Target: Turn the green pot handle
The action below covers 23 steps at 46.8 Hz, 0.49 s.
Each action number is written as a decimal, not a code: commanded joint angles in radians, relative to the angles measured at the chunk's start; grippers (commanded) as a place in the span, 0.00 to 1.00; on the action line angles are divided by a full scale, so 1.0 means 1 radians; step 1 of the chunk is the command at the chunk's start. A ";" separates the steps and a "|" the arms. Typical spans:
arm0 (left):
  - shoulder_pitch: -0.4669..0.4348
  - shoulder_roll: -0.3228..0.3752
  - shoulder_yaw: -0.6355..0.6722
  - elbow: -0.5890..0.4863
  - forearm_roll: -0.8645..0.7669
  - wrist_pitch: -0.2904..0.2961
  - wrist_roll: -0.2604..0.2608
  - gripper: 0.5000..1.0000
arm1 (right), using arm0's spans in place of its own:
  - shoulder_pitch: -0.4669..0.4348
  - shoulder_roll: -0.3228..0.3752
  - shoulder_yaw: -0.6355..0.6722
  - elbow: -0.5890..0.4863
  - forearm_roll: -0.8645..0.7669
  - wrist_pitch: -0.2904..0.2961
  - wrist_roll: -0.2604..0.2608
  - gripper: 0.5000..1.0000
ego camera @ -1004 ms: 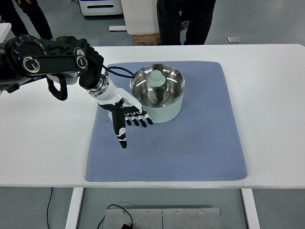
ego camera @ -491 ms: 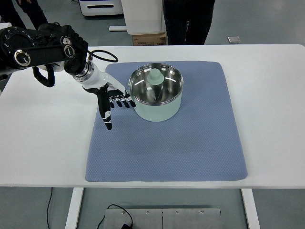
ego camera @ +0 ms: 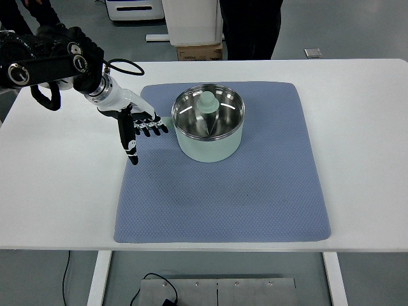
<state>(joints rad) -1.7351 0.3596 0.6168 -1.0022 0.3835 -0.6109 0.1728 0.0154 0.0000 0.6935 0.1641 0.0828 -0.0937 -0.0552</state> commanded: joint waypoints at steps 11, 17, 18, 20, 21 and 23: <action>-0.015 0.013 -0.002 0.033 0.015 0.000 -0.001 1.00 | 0.000 0.000 0.001 0.000 0.000 0.000 0.000 1.00; -0.041 0.019 -0.002 0.034 0.015 0.000 -0.001 1.00 | 0.000 0.000 0.000 0.002 0.000 0.000 0.000 1.00; -0.046 0.019 -0.003 0.034 0.015 0.000 -0.001 1.00 | 0.000 0.000 0.001 0.000 0.000 0.000 0.000 1.00; -0.055 0.019 -0.005 0.036 0.014 0.000 -0.001 1.00 | 0.000 0.000 0.000 0.000 0.000 0.000 0.000 1.00; -0.061 0.019 -0.006 0.040 0.014 0.000 -0.001 1.00 | 0.000 0.000 0.001 0.000 0.000 0.000 0.000 1.00; -0.067 0.019 -0.009 0.050 0.006 0.000 -0.001 1.00 | 0.000 0.000 0.000 0.000 0.000 0.000 0.000 1.00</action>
<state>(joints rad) -1.7928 0.3790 0.6109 -0.9639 0.3981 -0.6109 0.1718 0.0153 0.0000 0.6941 0.1645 0.0828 -0.0937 -0.0552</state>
